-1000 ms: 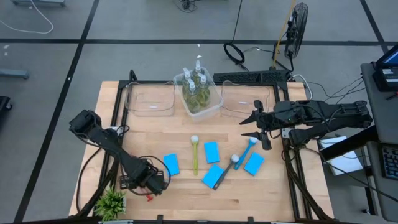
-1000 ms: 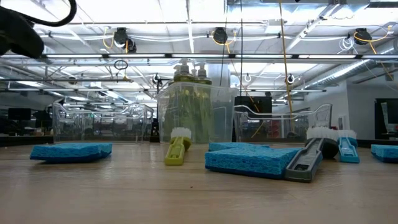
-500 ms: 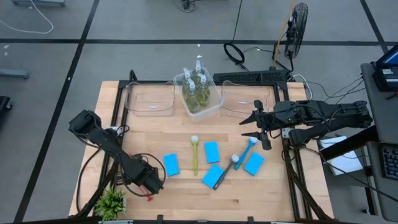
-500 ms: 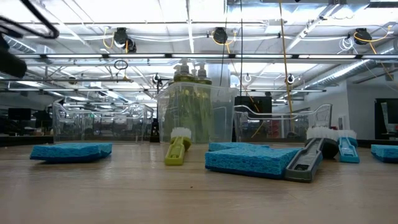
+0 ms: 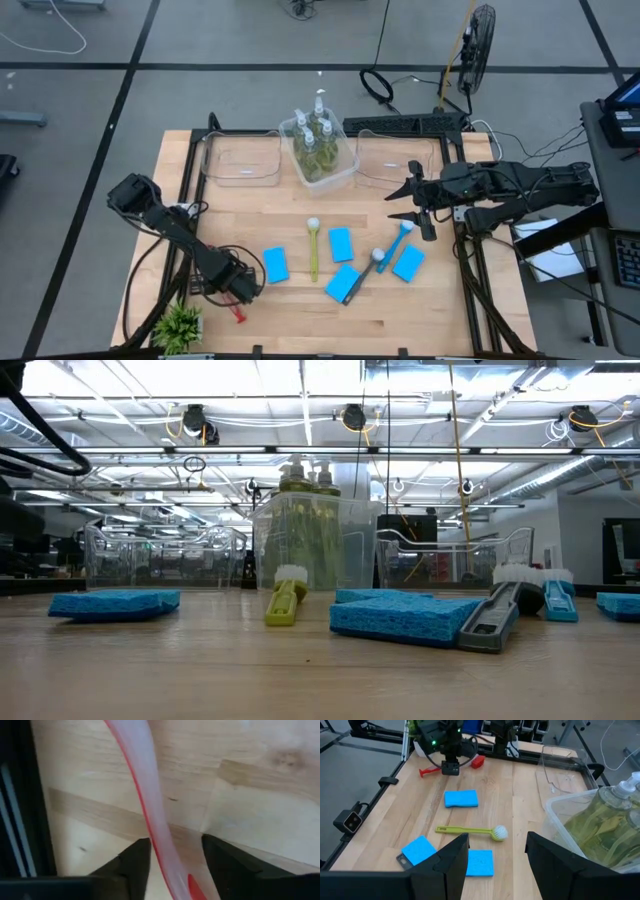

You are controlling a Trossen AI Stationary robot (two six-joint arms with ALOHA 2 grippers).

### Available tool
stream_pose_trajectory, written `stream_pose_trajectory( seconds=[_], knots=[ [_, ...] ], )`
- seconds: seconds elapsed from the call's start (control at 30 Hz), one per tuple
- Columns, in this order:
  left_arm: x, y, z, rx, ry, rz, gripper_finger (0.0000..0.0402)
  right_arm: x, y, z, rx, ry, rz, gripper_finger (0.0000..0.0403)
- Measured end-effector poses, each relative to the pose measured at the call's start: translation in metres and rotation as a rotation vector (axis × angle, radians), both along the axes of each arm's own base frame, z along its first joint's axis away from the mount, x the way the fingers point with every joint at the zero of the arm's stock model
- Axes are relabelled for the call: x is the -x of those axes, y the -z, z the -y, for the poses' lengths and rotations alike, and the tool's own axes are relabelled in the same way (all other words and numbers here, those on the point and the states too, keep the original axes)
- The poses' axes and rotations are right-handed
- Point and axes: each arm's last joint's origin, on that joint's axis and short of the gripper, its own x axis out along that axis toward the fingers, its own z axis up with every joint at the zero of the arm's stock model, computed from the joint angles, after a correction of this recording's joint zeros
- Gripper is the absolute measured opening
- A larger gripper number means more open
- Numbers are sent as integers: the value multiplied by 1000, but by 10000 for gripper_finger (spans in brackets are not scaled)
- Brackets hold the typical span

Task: Pick & Place Kitchen Sink Supplies
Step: Put the red toilet brush into the right transparent bin

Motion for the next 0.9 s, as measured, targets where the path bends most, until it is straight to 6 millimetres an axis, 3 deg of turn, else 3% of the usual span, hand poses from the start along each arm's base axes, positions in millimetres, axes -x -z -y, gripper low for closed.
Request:
stream_pose_trajectory(
  seconds=[0.27, 0.5, 0.6, 0.9],
  knots=[
    [-2, 1, -1, -36, 13, 43, 48, -2, -4, 0, -5, 1, 40, 187],
    [-2, 0, -1, -49, 43, 74, 49, -2, -5, 0, -7, 2, 61, 187],
    [-2, -10, -2, -64, 51, 142, 49, -3, -7, 0, -9, 3, 80, 187],
    [-9, -79, -22, -429, 86, 723, 49, -6, -10, -1, -65, 16, 115, 187]
  ],
)
